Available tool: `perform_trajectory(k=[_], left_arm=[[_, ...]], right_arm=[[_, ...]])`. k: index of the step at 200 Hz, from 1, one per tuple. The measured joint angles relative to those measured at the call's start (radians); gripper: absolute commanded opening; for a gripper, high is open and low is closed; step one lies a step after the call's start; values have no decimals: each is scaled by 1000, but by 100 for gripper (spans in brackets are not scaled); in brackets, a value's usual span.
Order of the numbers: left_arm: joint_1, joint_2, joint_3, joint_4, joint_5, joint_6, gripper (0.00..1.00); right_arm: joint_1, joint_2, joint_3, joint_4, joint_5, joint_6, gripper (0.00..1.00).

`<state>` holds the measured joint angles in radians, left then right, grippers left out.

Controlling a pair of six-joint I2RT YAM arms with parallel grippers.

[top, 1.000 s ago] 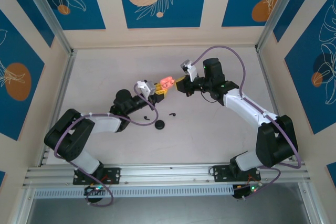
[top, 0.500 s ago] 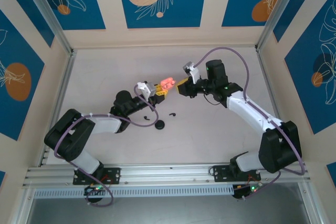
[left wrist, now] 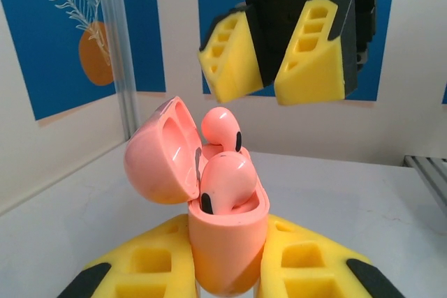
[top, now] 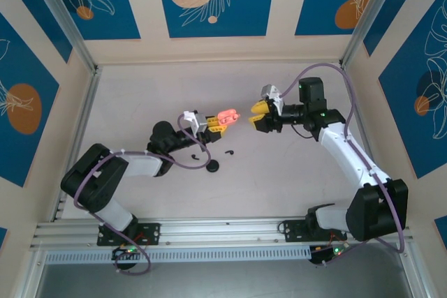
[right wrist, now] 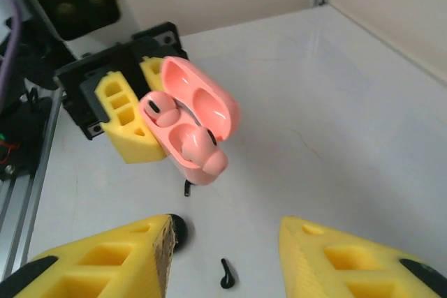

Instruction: Insert the wireless bluetooth earbuds into the charging case

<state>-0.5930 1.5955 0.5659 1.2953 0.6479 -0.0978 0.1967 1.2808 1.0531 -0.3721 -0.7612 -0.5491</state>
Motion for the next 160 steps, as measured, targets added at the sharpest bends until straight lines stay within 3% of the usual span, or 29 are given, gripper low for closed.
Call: perform_trajectory(k=[63,160], left_arm=[[0,10,6,8,38,-28,14],[2,11,15,14,40,-35,14]], right_arm=[[-5,105,137,-141,-128,-273,43],[56,217,202,-204,-164,-312,41]])
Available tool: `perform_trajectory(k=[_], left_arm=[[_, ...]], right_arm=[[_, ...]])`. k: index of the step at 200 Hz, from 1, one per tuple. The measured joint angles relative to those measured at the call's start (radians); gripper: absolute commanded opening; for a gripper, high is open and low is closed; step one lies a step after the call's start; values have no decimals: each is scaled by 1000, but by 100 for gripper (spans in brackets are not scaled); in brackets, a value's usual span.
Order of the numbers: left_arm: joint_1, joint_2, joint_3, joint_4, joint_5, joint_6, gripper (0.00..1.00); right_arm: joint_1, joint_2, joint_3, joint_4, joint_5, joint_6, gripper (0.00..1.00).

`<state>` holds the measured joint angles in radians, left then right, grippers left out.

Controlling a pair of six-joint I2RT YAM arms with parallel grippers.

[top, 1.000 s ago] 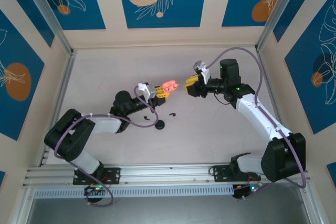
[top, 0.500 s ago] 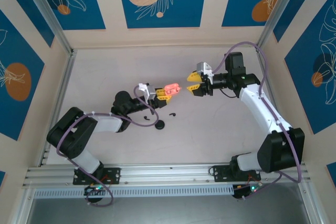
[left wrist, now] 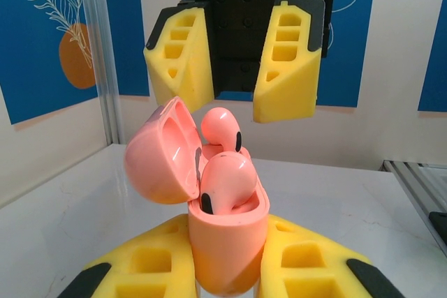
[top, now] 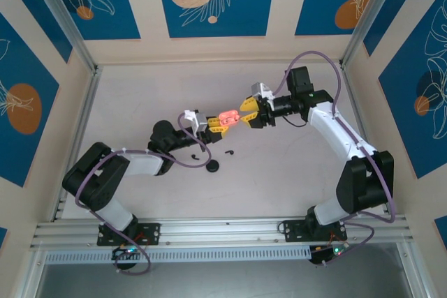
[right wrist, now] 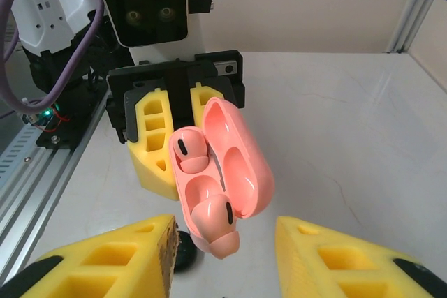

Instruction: Insert the wireless bluetooth earbuds into the charging case

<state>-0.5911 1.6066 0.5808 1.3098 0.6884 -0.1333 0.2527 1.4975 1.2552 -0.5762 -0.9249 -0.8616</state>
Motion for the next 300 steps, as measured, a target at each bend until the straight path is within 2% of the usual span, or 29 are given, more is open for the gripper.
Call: perform_trajectory(k=[55,106,154,232,300], left_arm=[[0,1,0,4,-1,0,14],[0,1,0,14,-13,0,13],[0,1,-4,14,-40,12,14],[2,-1,-45,-20,-139,80,13],[-1,-2,-57,-57,-235,137,13]], right_arm=[[13,21,2,-9,0,9,34],[23,31,2,-13,0,41,23],[26,31,4,6,11,96,19],[70,22,-77,196,146,310,15],[130,-23,-181,403,348,528,15]])
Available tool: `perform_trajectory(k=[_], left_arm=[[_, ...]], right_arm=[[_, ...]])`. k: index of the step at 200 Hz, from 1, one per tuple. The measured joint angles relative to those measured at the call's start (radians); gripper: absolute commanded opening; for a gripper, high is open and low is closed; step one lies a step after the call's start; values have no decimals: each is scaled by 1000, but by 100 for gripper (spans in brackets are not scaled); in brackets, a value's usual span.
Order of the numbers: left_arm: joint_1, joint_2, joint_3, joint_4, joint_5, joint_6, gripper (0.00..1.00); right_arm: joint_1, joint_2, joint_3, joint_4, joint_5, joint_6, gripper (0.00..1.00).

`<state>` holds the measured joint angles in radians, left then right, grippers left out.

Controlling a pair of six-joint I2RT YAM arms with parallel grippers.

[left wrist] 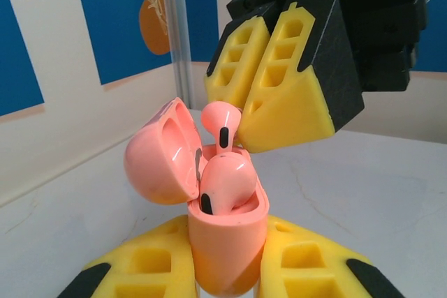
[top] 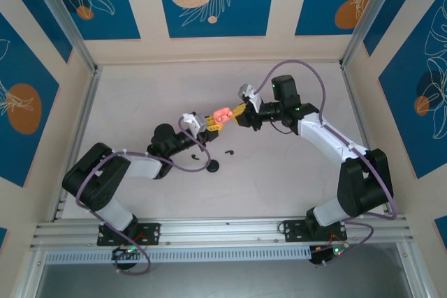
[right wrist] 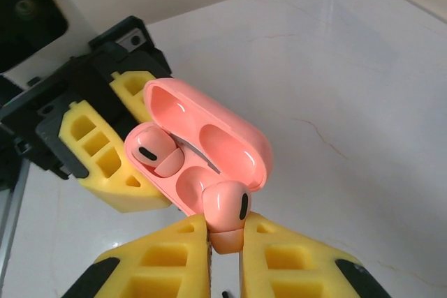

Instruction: Insert the wireless bluetooth earbuds into the charging case

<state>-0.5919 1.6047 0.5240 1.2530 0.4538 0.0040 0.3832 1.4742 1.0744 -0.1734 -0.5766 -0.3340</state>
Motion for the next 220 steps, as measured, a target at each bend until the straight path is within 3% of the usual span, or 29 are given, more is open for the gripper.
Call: perform_trajectory(k=[66,110,220], left_arm=[[-9,1,0,-5,-109,47,13],[-27,1,0,33,-134,63,13],[-35,1,0,45,-140,78,13]], right_arm=[[64,-19,-69,140,179,191,15],[131,-19,-96,144,187,268,16],[117,-42,-95,127,200,282,16]])
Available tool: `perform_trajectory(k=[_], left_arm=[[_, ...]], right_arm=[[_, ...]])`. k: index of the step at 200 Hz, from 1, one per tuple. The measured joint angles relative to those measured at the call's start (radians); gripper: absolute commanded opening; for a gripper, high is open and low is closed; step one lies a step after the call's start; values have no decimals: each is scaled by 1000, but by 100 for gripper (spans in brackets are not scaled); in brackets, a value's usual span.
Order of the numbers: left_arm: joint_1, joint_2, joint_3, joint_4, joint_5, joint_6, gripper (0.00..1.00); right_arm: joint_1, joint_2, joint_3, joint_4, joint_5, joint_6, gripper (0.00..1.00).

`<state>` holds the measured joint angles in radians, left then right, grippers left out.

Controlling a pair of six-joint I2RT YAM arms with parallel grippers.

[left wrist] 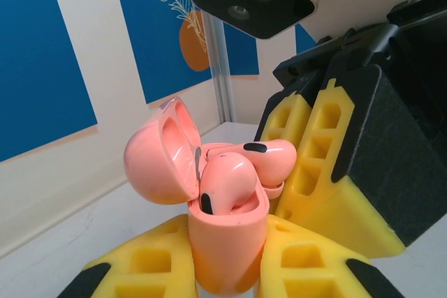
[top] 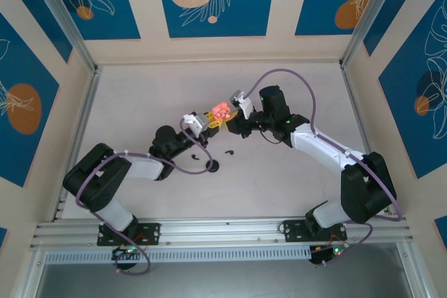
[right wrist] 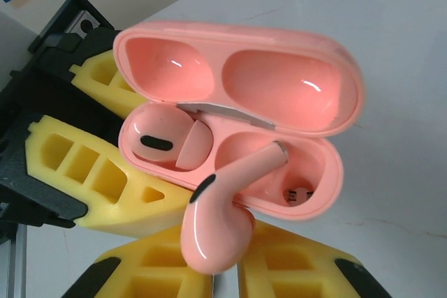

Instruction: Insert the wireless bluetooth earbuds into the charging case

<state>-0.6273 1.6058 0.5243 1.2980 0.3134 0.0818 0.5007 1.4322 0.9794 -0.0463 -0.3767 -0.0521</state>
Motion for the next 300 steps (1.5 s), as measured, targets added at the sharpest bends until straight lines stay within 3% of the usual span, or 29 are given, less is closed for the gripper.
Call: perform_trajectory(k=[300], left_arm=[[-2,0,0,-5,26,-8,13]], right_arm=[[-54,-56,19,-46,-61,-38,22]])
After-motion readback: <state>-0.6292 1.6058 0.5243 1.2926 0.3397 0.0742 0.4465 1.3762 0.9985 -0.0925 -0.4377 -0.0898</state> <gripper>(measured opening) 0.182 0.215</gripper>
